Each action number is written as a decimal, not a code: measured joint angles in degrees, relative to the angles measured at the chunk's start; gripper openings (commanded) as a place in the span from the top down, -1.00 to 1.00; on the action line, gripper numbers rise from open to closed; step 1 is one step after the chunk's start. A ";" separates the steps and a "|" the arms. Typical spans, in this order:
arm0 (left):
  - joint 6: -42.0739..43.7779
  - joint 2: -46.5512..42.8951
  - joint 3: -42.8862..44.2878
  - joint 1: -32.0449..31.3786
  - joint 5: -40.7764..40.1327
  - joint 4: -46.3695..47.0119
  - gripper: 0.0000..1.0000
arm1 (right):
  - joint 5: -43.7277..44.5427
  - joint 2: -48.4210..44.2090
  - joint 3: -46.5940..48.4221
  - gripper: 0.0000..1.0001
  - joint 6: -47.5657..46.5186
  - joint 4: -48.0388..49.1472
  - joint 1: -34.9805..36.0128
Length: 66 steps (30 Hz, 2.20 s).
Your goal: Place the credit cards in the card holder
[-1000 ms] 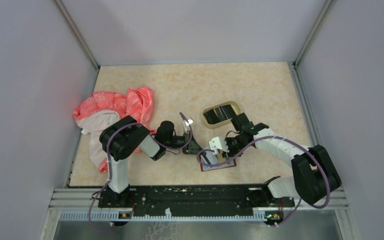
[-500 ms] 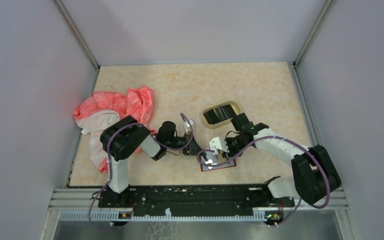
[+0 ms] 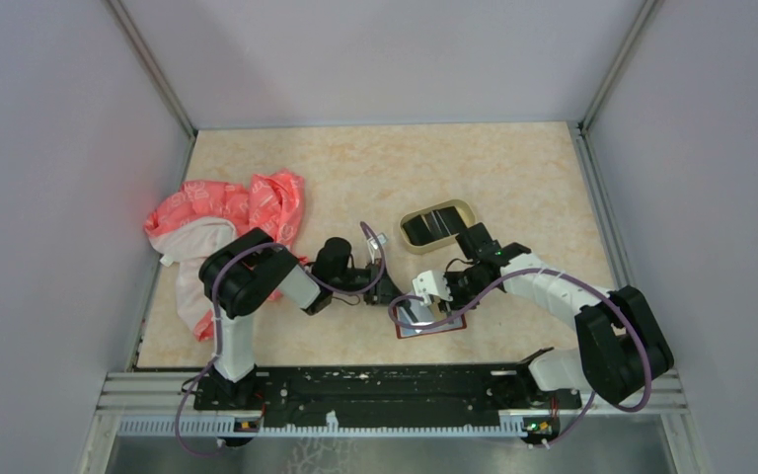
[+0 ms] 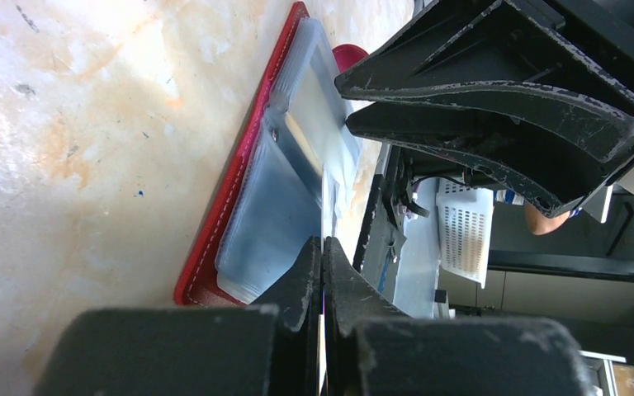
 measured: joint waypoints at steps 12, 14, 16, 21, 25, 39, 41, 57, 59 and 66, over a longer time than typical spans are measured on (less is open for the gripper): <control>-0.04 -0.04 -0.55 -0.44 -1.22 -2.27 1.00 | -0.02 0.00 0.00 0.26 -0.04 0.02 0.00; -0.04 -0.04 -0.55 -0.44 -1.29 -2.49 1.00 | -0.02 0.00 0.00 0.26 -0.04 0.02 0.00; -0.04 -0.04 -0.55 -0.44 -1.29 -2.51 1.00 | -0.02 0.00 0.00 0.26 -0.04 0.00 0.00; 0.17 -0.35 -0.52 -0.44 -1.51 -3.78 1.00 | -0.04 0.00 0.00 0.26 -0.07 0.00 0.00; 0.42 -1.05 -0.50 -0.44 -1.57 -5.09 1.00 | -0.07 0.00 0.00 0.26 -0.09 0.00 0.00; 1.90 -2.47 0.50 -0.48 -1.68 -8.13 1.00 | -0.17 0.00 0.00 0.26 -0.22 -0.11 0.00; 2.29 -2.91 0.52 -0.48 -1.73 -8.81 1.00 | -0.17 0.00 0.00 0.26 -0.24 -0.09 0.00; 3.41 -5.25 0.59 0.35 -2.16 -10.54 1.00 | -0.22 0.00 0.00 0.25 -0.57 -0.17 0.00; 3.39 -5.60 0.59 0.70 -2.16 -10.27 1.00 | -0.22 0.00 0.00 0.25 -0.59 -0.17 0.00; 3.37 -5.75 0.59 1.27 -2.16 -9.92 1.00 | -0.22 0.00 0.00 0.25 -0.59 -0.17 0.00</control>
